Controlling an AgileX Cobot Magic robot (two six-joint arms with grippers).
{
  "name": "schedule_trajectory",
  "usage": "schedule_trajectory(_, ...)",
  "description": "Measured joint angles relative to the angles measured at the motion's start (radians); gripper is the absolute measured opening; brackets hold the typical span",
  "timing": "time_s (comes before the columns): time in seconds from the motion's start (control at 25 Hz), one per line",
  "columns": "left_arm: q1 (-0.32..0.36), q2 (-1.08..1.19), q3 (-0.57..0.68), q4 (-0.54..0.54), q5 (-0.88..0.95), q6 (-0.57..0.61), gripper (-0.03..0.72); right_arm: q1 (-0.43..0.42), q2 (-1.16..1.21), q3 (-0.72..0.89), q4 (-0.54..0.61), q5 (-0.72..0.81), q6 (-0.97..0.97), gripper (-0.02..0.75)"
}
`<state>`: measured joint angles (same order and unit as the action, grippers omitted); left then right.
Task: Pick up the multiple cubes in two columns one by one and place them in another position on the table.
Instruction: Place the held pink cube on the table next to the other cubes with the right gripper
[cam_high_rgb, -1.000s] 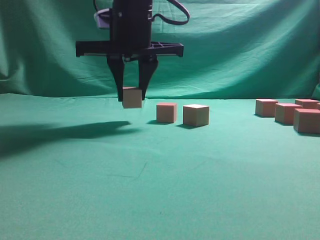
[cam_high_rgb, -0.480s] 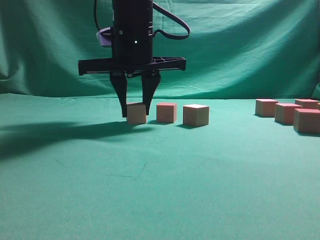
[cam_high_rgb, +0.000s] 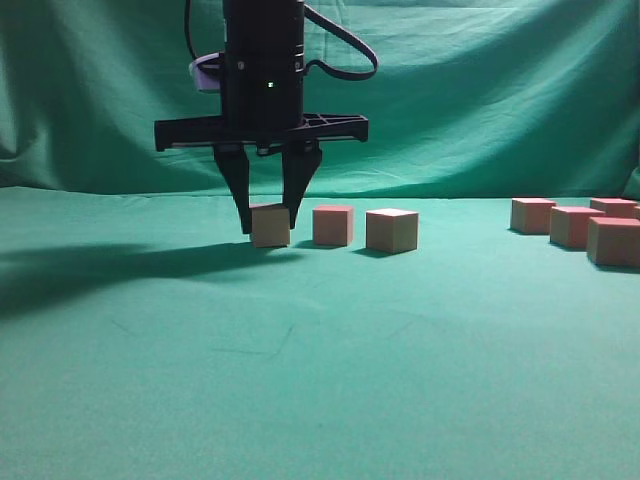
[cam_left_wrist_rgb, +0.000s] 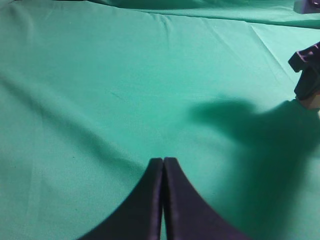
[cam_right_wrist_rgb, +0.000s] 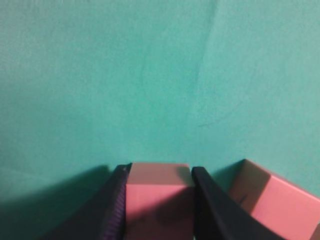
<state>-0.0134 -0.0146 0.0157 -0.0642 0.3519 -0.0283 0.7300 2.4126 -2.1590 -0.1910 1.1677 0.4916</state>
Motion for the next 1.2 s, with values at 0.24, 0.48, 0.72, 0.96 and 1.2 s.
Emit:
schedule_trajectory(0.24, 0.0, 0.0, 0.0, 0.0, 0.0, 0.0, 0.0, 0.0, 0.0, 0.0, 0.0, -0.011, -0.027, 0.314)
schedule_trajectory(0.48, 0.0, 0.0, 0.0, 0.0, 0.0, 0.0, 0.0, 0.0, 0.0, -0.002, 0.0, -0.051, -0.061, 0.34)
schedule_trajectory(0.72, 0.0, 0.0, 0.0, 0.0, 0.0, 0.0, 0.0, 0.0, 0.0, -0.038, -0.065, -0.078, -0.108, 0.448)
schedule_trajectory(0.96, 0.0, 0.0, 0.0, 0.0, 0.0, 0.0, 0.0, 0.0, 0.0, -0.13, -0.117, -0.059, -0.117, 0.555)
schedule_trajectory(1.2, 0.0, 0.0, 0.0, 0.0, 0.0, 0.0, 0.0, 0.0, -0.1, -0.313, -0.117, 0.069, -0.198, 0.555)
